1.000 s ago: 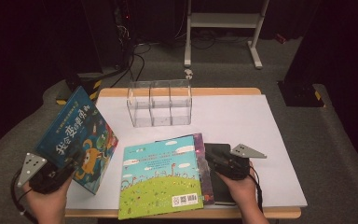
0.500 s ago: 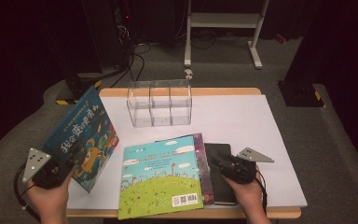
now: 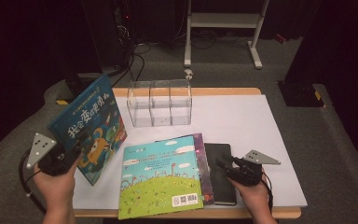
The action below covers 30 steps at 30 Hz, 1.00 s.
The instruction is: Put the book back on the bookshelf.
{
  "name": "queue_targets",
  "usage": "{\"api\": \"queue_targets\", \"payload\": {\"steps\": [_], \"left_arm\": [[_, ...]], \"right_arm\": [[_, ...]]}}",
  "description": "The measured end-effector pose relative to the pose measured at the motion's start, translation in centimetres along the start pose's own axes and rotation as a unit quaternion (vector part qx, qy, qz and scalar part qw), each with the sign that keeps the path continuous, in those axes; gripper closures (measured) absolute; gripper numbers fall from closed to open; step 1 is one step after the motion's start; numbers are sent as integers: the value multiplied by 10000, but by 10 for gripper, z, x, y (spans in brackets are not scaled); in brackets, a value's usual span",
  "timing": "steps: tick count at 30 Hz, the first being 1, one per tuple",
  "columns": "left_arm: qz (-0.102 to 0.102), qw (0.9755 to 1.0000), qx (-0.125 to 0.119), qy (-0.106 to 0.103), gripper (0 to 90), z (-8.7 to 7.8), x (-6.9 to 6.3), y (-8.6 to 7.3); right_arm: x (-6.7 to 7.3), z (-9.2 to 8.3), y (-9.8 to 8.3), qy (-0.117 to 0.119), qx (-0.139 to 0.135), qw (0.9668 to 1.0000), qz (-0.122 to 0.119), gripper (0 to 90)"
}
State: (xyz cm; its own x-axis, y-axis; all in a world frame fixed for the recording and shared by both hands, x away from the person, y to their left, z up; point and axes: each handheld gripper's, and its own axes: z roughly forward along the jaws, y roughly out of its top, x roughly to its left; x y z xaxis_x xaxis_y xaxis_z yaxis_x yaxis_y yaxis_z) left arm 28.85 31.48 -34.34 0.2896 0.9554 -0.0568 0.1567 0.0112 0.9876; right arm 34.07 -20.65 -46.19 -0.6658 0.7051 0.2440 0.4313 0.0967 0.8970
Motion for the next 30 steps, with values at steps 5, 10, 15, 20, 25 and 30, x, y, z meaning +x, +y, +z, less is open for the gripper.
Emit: {"api": "queue_targets", "payload": {"steps": [5, 10, 15, 20, 25, 30], "left_arm": [[-74, 9999, -10, -129, 830, 27, -8, 11], [0, 10000, 32, -9, 830, 60, -20, 19], [-16, 9998, 108, 167, 830, 98, -26, 17], [-2, 9995, 35, 322, 830, 130, -28, 12], [26, 9988, -85, 488, 830, 156, -26, 15], [19, 9982, -51, 604, 830, 177, -25, 13]], "right_arm": [[0, -2, 0, 39, -45, 10000, 32, 571], [-2, -4, 0, 61, -102, 9999, 118, 574], [-3, -4, 0, 91, -120, 9998, 161, 575], [-3, -6, 0, 114, -146, 9997, 170, 576], [-3, -5, -1, 144, -139, 9996, 190, 578], [-3, -2, -3, 166, -74, 9997, 180, 578]]}}
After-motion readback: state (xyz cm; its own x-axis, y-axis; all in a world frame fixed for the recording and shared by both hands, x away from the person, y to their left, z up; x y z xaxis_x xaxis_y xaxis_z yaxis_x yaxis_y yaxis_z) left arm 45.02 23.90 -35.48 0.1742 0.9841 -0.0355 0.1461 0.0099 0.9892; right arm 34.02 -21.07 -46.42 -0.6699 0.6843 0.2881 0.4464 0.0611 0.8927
